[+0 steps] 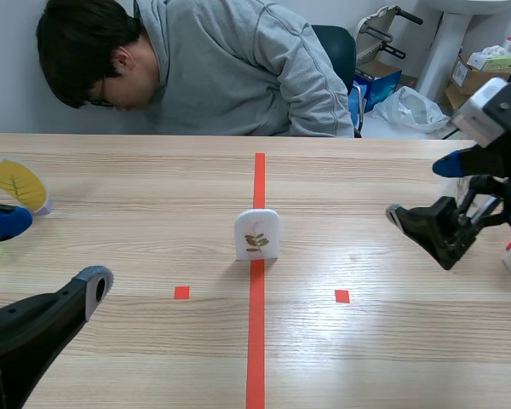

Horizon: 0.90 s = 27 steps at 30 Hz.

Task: Do the leaf sorting experiment

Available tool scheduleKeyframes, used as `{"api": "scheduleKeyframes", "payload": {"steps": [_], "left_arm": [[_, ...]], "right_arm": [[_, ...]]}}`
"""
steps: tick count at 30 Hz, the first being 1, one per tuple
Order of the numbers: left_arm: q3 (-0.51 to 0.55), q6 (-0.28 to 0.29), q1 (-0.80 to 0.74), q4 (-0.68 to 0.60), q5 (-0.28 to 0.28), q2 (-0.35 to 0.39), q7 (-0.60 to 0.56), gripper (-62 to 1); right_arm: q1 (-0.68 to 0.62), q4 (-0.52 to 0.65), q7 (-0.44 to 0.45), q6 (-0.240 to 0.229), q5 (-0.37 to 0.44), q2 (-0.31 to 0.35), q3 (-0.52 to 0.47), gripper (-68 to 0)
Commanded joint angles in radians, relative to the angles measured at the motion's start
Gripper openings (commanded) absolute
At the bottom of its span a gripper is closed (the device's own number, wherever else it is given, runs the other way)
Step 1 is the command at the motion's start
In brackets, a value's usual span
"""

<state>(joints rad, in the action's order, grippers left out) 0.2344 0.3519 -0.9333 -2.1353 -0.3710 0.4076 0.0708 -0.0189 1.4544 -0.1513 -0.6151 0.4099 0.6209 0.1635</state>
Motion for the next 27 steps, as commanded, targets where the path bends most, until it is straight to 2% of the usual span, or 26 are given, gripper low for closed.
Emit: {"api": "scheduleKeyframes", "payload": {"steps": [1, 3, 8, 13, 19, 27], "left_arm": [[0.003, 0.002, 0.003, -0.001, -0.007, -0.01, -0.018, -3.7], [0.003, 0.002, 0.003, -0.001, -0.007, -0.029, -0.018, -3.7], [0.003, 0.002, 0.003, -0.001, -0.007, -0.071, -0.018, -3.7], [0.003, 0.003, 0.003, -0.001, -0.008, -0.089, -0.017, -3.7], [0.003, 0.003, 0.003, -0.002, -0.008, -0.092, -0.018, -3.7], [0.003, 0.003, 0.003, -0.002, -0.008, -0.092, -0.021, -3.7]], "right_arm": [[0.078, -0.033, 0.036, -0.016, -0.01, -0.012, 0.043, -11.2], [0.165, -0.116, 0.059, -0.037, -0.045, -0.038, 0.123, -11.2], [0.342, -0.306, 0.102, -0.04, -0.142, -0.143, 0.303, -11.2], [0.455, -0.455, 0.139, -0.04, -0.224, -0.261, 0.436, -11.2], [0.515, -0.589, 0.179, -0.036, -0.265, -0.361, 0.503, -11.2], [0.52, -0.679, 0.223, -0.033, -0.344, -0.453, 0.507, -11.3]]}}
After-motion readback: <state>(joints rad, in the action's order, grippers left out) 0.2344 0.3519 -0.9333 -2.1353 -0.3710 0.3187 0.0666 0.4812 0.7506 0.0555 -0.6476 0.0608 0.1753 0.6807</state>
